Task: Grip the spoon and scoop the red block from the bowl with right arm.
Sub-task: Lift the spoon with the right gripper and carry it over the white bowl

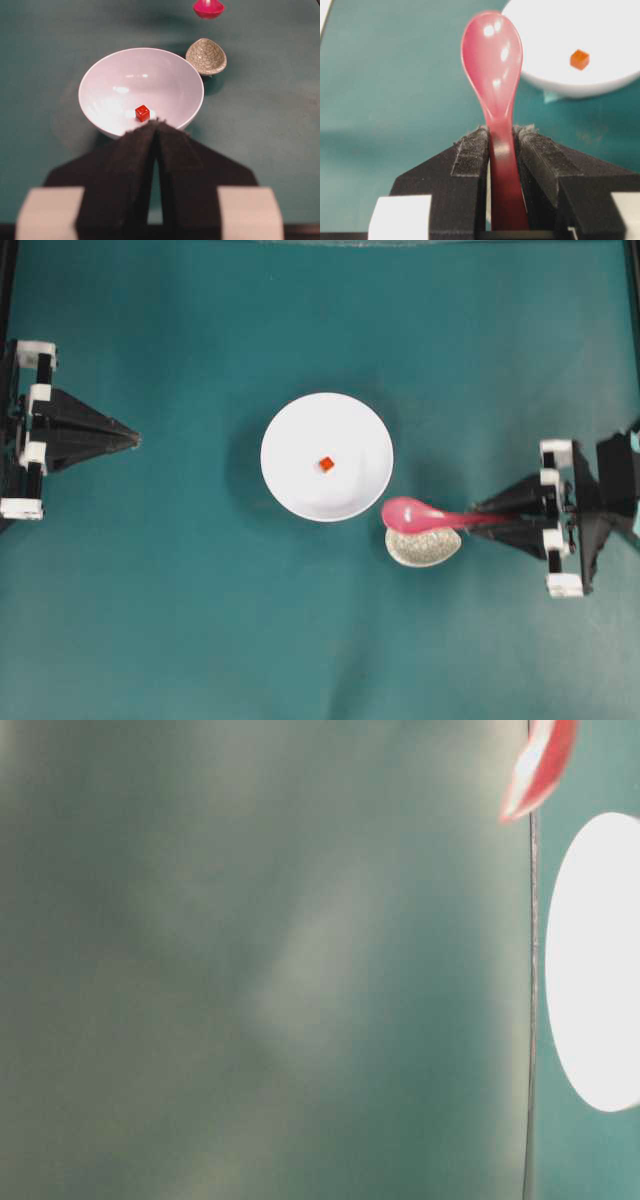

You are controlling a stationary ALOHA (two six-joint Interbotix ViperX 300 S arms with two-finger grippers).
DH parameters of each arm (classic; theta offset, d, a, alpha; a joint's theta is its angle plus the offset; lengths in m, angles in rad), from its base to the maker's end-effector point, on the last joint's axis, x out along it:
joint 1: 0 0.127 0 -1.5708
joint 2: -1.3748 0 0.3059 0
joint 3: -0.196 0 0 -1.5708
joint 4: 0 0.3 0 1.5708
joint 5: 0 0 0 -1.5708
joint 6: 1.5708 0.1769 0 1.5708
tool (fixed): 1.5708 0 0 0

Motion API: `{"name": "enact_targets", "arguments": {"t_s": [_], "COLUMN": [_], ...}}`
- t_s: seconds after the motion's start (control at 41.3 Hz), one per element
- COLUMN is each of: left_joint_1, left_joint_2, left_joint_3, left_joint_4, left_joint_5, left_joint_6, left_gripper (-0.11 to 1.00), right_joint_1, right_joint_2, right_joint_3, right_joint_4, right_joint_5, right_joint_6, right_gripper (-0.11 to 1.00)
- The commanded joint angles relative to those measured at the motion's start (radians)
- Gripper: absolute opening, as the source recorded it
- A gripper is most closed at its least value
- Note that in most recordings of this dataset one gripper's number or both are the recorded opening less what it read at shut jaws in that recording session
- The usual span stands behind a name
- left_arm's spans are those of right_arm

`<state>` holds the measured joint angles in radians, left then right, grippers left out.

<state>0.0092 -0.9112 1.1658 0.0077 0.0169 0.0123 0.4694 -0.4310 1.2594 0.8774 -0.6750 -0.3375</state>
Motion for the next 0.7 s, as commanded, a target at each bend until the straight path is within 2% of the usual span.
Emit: {"name": "enact_targets", "arguments": {"t_s": [0.0, 0.145, 0.29, 0.46, 0.677], "left_joint_1": [0.002, 0.002, 0.002, 0.002, 0.002], "left_joint_2": [0.003, 0.005, 0.003, 0.003, 0.003], "left_joint_3": [-0.02, -0.02, -0.02, -0.02, -0.02], "left_joint_4": [0.003, 0.003, 0.003, 0.003, 0.003], "left_joint_5": [-0.006, 0.002, 0.006, 0.006, 0.011], "left_joint_6": [-0.003, -0.005, -0.003, -0.005, -0.005], "left_gripper": [0.0, 0.0, 0.0, 0.0, 0.0], "right_joint_1": [-0.074, -0.19, -0.304, -0.433, -0.545], "right_joint_2": [-0.048, -0.094, -0.118, -0.118, -0.101], "right_joint_3": [-0.048, -0.097, -0.152, -0.224, -0.305], "right_joint_4": [-0.003, -0.003, -0.003, -0.005, -0.008], "right_joint_5": [0.084, 0.219, 0.365, 0.517, 0.649], "right_joint_6": [-0.06, -0.158, -0.218, -0.227, -0.225], "right_gripper": [0.25, 0.25, 0.25, 0.25, 0.25]}}
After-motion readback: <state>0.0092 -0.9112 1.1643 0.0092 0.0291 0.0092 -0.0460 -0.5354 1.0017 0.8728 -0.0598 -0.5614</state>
